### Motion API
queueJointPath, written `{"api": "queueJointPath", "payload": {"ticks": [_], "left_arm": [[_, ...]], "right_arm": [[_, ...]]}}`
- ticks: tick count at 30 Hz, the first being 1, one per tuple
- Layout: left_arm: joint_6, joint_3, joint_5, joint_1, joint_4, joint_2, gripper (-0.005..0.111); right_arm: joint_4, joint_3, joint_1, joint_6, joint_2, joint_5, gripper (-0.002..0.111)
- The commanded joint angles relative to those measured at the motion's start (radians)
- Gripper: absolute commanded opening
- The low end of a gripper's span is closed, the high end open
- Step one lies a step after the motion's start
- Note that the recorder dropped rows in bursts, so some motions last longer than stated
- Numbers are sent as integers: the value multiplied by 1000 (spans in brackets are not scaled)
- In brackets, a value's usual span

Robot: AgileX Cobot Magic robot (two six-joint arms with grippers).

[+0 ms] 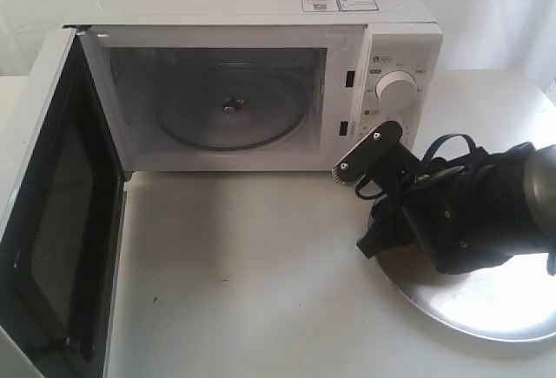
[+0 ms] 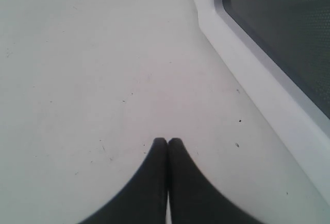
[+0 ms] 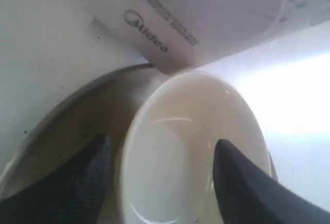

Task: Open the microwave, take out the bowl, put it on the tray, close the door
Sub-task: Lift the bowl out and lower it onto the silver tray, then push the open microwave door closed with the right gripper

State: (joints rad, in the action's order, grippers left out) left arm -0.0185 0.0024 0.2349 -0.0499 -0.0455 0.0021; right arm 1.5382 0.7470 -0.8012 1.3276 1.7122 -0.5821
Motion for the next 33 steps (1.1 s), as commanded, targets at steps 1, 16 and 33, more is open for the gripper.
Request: {"api": "queueJointPath", "payload": {"ticks": [1, 16, 33], "left_arm": [[-3, -2, 0, 4, 7, -2, 0], [-3, -2, 0, 4, 7, -2, 0], [-3, -2, 0, 4, 7, -2, 0]], "right_arm": [[102, 30, 3, 55, -111, 180, 55], [-192, 794, -402, -419, -16, 798, 0], [151, 1036, -540, -1082, 358, -230, 0]]}}
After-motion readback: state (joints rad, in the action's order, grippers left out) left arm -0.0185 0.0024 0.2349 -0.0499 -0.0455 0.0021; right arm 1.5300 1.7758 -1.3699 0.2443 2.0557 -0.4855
